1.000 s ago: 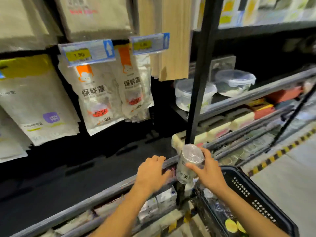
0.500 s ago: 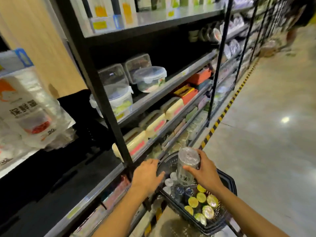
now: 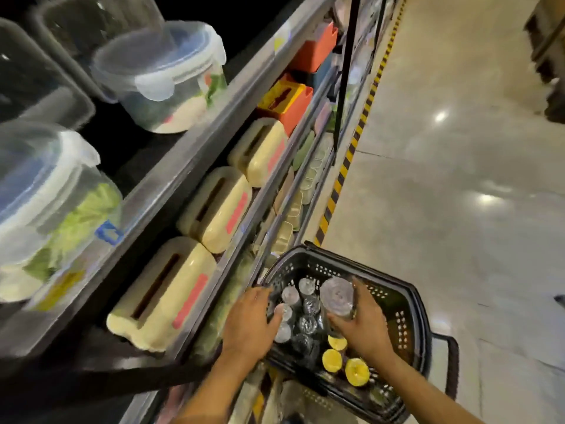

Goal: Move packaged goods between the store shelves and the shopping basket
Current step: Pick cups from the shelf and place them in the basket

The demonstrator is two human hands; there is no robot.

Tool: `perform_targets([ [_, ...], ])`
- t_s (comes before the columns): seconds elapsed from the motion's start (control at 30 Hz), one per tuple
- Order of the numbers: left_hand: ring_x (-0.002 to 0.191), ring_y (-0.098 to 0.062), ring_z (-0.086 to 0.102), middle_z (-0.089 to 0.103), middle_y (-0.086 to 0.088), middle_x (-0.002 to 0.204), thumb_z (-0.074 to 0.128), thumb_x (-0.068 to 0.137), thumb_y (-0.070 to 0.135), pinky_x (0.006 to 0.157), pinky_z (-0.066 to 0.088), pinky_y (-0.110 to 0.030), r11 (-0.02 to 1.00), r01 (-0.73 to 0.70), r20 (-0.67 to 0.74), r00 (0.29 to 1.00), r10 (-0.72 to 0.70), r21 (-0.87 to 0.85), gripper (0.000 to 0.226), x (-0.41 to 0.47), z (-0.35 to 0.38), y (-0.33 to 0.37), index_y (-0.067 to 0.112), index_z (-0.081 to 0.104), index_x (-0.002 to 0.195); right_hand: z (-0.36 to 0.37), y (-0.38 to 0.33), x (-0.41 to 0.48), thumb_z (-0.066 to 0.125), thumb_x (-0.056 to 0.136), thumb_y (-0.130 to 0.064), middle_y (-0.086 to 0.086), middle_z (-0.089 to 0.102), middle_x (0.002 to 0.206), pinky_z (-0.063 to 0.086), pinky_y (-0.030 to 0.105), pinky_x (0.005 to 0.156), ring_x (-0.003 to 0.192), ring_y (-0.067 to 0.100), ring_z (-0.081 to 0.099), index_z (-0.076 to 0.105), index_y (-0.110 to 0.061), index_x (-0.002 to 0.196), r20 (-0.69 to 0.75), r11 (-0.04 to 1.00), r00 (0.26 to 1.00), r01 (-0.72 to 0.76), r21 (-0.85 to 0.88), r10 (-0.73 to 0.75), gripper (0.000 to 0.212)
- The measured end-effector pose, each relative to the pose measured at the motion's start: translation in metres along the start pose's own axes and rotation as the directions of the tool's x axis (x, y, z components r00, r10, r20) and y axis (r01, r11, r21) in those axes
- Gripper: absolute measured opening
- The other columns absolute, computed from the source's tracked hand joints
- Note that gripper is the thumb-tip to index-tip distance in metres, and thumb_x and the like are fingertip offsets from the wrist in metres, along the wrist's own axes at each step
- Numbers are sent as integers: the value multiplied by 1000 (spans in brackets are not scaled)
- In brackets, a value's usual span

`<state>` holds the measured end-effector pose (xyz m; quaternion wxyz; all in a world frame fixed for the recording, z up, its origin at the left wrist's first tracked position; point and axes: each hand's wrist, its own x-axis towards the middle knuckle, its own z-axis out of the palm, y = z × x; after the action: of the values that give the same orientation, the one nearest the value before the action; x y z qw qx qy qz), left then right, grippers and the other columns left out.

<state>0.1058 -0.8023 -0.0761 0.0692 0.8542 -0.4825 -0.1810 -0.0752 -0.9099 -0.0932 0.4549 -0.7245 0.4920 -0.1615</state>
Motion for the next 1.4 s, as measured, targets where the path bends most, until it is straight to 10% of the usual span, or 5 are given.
perform_targets([
  [0.63, 133, -39, 36, 37, -20, 146, 63, 84, 24, 107, 34, -46, 966, -247, 16, 969, 246, 70, 63, 199, 253, -134, 1, 41, 138, 206, 208, 219, 79, 70, -22, 1, 63, 103, 43, 31, 80, 102, 27, 60, 48, -15, 119, 34, 985, 988, -149, -81, 152, 58],
  [0.97, 132, -38, 39, 29, -17, 150, 60, 84, 26, 85, 55, -45, 963, -237, -31, 970, 243, 131, 64, 202, 271, -141, 3, 39, 139, 233, 211, 241, 84, 66, -27, 2, 61, 120, 33, 12, 85, 110, 14, 55, 49, -13, 124, -52, 988, 987, -153, -29, 151, 69],
  [1.2, 131, -38, 39, 29, -17, 149, 63, 83, 24, 80, 56, -44, 966, -235, -20, 971, 238, 111, 65, 202, 269, -141, 3, 38, 139, 235, 206, 237, 87, 62, -25, 3, 54, 133, 36, 28, 101, 123, 20, 49, 36, -16, 135, -4, 977, 978, -211, -39, 211, 90],
  [1.4, 136, -40, 33, 32, -21, 149, 69, 81, 20, 105, 39, -53, 969, -214, 3, 977, 215, 120, 67, 198, 259, -133, 1, 41, 139, 228, 203, 229, 86, 63, -27, 7, 48, 139, 36, 34, 107, 128, 23, 45, 29, -12, 141, -20, 960, 961, -276, -52, 275, 98],
])
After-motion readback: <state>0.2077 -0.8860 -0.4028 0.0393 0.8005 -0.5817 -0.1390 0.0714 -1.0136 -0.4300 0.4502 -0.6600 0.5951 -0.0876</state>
